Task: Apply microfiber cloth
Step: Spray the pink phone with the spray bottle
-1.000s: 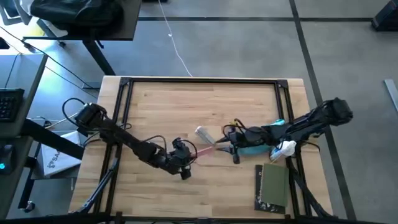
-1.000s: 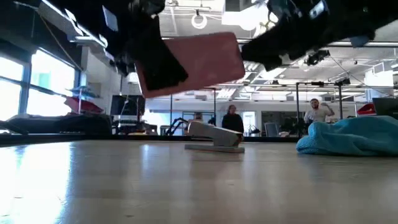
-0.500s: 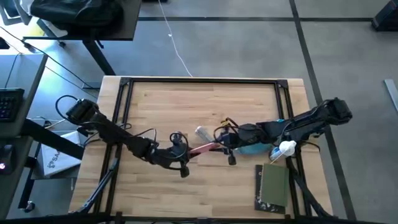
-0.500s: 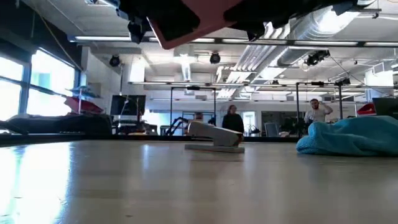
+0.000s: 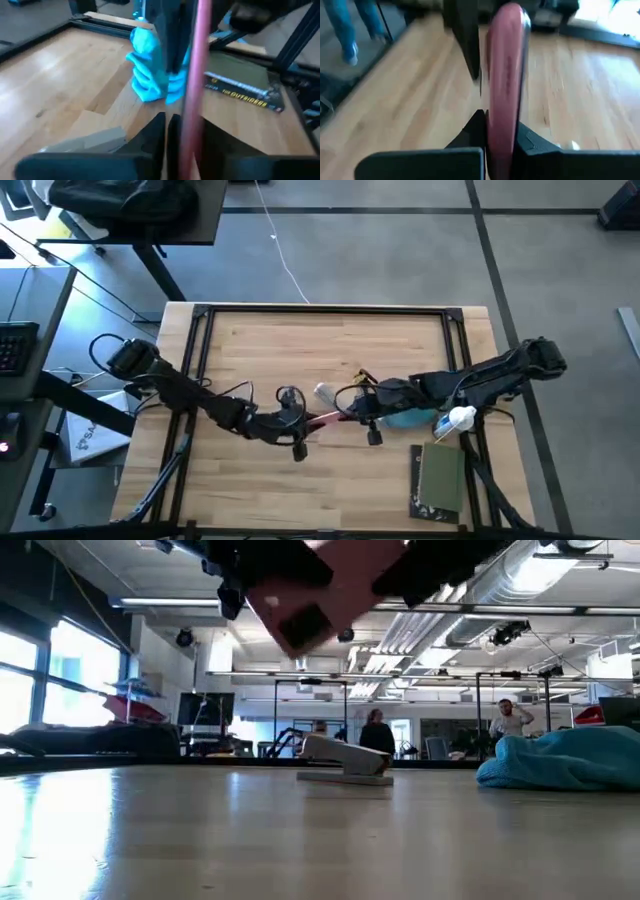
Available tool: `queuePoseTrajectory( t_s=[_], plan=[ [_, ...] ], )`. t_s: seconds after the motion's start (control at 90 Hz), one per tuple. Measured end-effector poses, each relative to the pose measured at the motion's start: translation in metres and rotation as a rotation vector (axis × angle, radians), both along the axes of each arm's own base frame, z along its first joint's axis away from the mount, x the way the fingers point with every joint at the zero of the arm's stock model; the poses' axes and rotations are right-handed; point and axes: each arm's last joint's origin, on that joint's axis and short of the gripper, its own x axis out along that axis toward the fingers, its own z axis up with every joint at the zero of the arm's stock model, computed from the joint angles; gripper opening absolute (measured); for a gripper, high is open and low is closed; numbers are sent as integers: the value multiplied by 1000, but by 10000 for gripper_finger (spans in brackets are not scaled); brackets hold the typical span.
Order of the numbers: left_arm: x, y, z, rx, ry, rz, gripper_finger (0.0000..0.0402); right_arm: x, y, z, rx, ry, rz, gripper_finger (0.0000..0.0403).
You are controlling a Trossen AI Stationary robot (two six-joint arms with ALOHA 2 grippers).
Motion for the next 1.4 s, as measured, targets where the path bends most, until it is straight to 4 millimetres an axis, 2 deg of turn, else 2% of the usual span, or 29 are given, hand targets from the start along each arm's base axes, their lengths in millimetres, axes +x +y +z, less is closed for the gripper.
queuePoseTrajectory(
  t_s=[0.156,0.311,0.433,0.578,0.867,1.1,1.4],
  plan=[
    [4,7,2,-18,-12,-15,159,-1,-8,4,-16,63,-21,1],
    [9,15,9,16,-87,7,181,0,-11,-1,-24,98,-31,1],
    [15,23,14,52,-149,9,183,6,-10,-12,-31,131,-30,0],
    [23,29,3,77,-124,23,183,13,-9,-27,-39,174,-31,0],
    [36,30,-20,90,-110,3,184,16,-8,-29,-37,163,-31,0],
    [38,33,-18,113,-139,7,182,16,-8,-29,-37,163,-32,0],
    [45,35,-30,116,-149,7,150,17,-8,-28,-29,151,-36,0]
  ],
)
